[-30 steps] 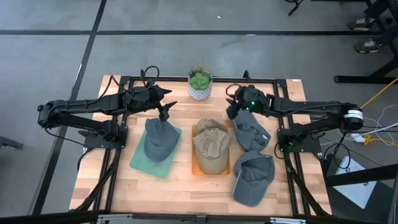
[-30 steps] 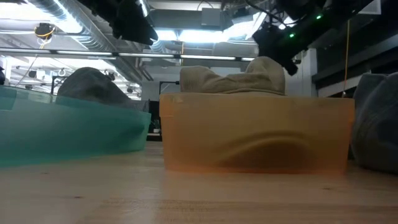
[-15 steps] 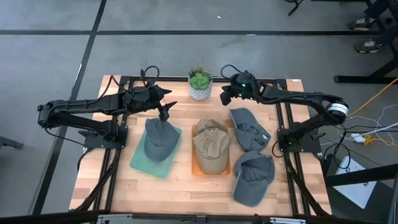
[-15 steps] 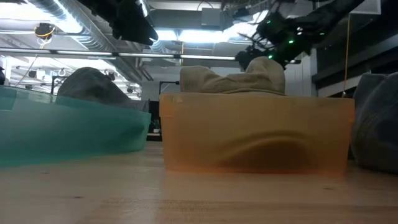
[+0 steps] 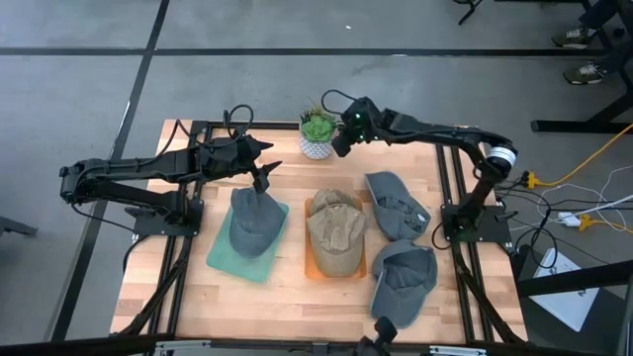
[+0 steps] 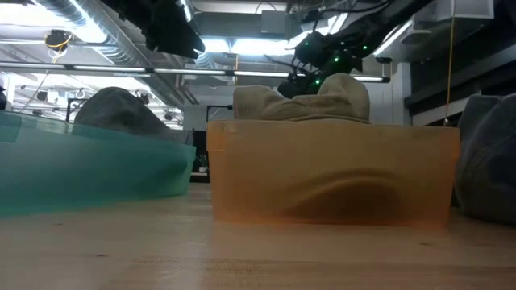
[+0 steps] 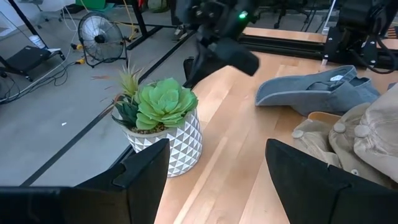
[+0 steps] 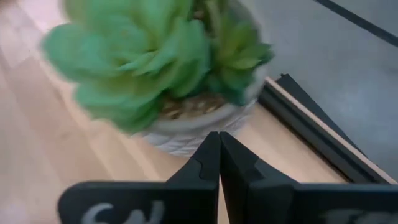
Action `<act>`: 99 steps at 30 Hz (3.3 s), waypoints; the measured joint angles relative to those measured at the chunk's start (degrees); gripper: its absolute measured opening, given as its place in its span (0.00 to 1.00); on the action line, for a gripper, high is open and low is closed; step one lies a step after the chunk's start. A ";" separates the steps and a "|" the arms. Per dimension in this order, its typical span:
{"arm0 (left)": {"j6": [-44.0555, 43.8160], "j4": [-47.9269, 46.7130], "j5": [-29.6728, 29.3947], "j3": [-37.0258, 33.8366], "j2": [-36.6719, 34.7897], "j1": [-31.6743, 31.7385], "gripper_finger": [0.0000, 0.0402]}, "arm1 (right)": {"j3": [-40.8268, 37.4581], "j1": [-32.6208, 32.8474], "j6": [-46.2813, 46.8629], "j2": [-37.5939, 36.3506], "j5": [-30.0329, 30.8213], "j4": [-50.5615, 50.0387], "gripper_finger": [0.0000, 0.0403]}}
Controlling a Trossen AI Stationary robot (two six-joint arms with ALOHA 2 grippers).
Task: Pick & Place hat
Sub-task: Adjust the vase on the table, then adjust the orange bin on the top of the table
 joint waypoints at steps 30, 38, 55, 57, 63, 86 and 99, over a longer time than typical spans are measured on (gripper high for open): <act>0.00 -0.02 0.15 0.00 0.02 0.00 0.65 | 4.12 -3.79 6.52 8.44 -11.49 7.03 0.01; -0.38 -0.22 0.17 0.00 0.02 -0.02 0.65 | 12.09 -1.38 6.34 14.71 -17.92 6.40 0.01; -0.44 -0.44 0.15 0.01 0.02 0.00 0.65 | 26.46 1.23 -2.72 18.13 -15.73 -15.53 0.01; -0.44 -0.48 0.15 0.01 0.02 -0.02 0.65 | 26.90 1.40 -3.81 17.56 -17.13 -19.22 0.01; -0.44 -0.67 0.15 0.02 0.02 -0.02 0.65 | 26.91 4.83 -5.37 14.45 -17.97 -24.59 0.01; -0.42 -1.10 0.15 0.01 0.02 0.00 0.65 | 26.88 34.35 -2.61 7.10 -27.64 -32.20 0.01; -0.26 -1.09 0.30 0.02 0.02 -0.04 0.65 | 26.88 49.06 5.68 7.08 -22.30 -36.22 0.01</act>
